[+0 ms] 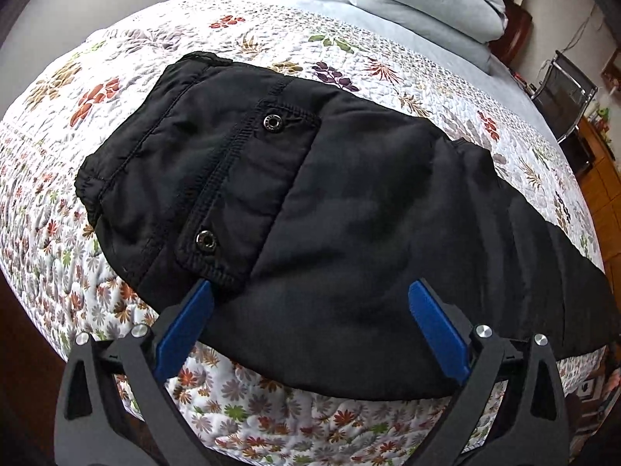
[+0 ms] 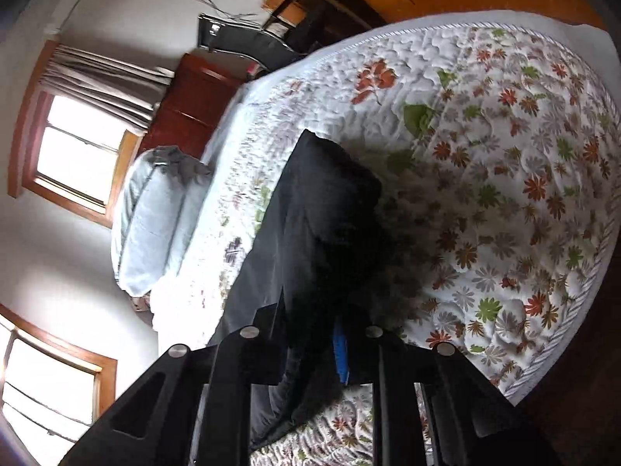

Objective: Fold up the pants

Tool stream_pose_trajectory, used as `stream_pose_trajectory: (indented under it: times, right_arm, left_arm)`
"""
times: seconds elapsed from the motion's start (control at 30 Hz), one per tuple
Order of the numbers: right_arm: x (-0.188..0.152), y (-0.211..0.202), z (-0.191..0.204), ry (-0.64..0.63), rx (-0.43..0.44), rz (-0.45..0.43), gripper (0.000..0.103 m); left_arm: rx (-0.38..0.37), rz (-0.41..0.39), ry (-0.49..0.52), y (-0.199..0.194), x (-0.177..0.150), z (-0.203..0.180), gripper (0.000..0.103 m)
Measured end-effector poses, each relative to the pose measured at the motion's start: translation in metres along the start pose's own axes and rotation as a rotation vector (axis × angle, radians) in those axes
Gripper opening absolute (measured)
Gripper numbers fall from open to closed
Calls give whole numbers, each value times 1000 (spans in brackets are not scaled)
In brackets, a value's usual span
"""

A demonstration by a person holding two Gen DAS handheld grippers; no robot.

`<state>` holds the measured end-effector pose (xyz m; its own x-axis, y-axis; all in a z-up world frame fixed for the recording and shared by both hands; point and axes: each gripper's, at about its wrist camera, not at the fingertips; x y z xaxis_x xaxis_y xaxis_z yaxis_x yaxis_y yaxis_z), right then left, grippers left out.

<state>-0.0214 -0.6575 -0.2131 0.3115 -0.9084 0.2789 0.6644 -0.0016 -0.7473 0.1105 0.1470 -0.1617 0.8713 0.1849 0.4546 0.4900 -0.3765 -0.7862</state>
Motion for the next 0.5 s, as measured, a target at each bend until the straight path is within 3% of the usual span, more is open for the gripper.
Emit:
stream_pose_trajectory:
  times: [0.03,0.1,0.13,0.2,0.3,0.37,0.5]
  right_arm:
    - [1,6,-2,8,-30,14,20]
    - [2,13,-5,43,-57,45,42]
    - [1,19,-10,84,-57,66,44]
    - [0,24,-15,120,-37,70,43]
    - [-1,23,-19,128,-21,58,26]
    - [0,17,-16,104,-20,41,21]
    - [1,-2,5,23,-24,-11,18]
  left_arm:
    - [1,0,3,1,-1,0,100]
    - [3,1,13,1,-2,-1,100]
    - [3,0,15,1,-2,-1,100]
    - [-1,-4,15,0,-2,0,100]
    - [-11,-7,11,-2,-2,1,100]
    - [-18,-8,11,-2,-3,1,100]
    - [-23,-2,26,-1,-4,2,100]
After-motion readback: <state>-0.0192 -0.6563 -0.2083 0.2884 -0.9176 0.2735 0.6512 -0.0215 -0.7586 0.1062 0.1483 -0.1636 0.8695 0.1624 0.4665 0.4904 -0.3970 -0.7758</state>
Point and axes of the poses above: each gripper's, at about its wrist camera, not at the fingertips, and y roughly the way its jaws point, z to its left, x to its top, and after that the axes turned 15 degrees about -x, right-handed
